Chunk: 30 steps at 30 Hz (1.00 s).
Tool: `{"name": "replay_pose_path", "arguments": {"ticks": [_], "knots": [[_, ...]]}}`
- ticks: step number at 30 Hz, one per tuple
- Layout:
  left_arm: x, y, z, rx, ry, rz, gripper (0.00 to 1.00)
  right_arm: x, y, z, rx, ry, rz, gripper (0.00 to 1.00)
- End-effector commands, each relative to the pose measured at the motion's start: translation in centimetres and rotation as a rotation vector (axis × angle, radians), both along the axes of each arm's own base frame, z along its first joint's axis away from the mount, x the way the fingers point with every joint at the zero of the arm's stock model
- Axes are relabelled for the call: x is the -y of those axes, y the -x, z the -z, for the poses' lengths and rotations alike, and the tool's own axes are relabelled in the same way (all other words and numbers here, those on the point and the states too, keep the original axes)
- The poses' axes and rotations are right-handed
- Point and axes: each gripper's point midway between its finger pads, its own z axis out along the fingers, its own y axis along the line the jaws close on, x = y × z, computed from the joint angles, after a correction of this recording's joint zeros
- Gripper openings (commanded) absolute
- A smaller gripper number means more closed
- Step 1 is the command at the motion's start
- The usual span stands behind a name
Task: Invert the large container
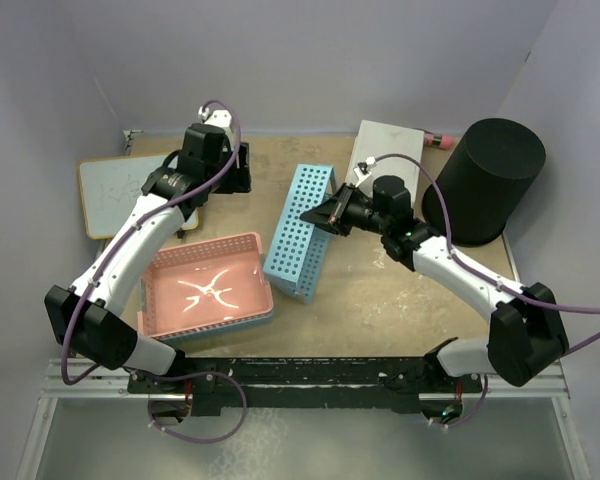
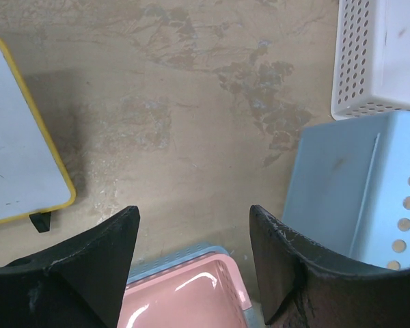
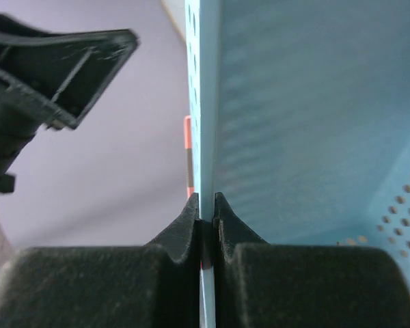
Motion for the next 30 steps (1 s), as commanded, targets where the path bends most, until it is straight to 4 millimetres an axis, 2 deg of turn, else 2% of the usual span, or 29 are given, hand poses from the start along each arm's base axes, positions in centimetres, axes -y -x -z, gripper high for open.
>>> {"name": "replay_pose_path", "arguments": {"ticks": [1, 7, 14, 22, 25, 28, 30], "knots": [[0.5, -0.6, -3.1, 0.075, 0.046, 0.023, 0.63, -1.4, 2.3, -5.7, 0.196, -0.219, -0.152, 0.00], [1.6, -1.1, -2.3, 0.053, 0.069, 0.053, 0.63, -0.6, 3.2, -4.2, 0.171, -0.358, -0.244, 0.00], [2.1, -1.3, -1.8, 0.038, 0.074, 0.072, 0.63, 3.0, 3.7, -2.1, 0.092, -0.417, -0.301, 0.00], [2.7, -1.6, -1.2, 0.024, 0.088, 0.088, 0.63, 8.0, 5.2, 4.5, -0.066, -0.223, -0.279, 0.00], [3.0, -1.8, -0.7, 0.014, 0.094, 0.094, 0.63, 9.3, 5.7, 5.4, -0.047, -0.176, -0.292, 0.06], [3.4, -2.0, -0.6, 0.009, 0.111, 0.103, 0.63, 10.7, 5.9, 7.6, -0.099, -0.091, -0.253, 0.16], [3.6, -1.9, -0.6, 0.007, 0.117, 0.110, 0.63, 11.5, 6.1, 8.8, -0.110, -0.039, -0.234, 0.18]]}}
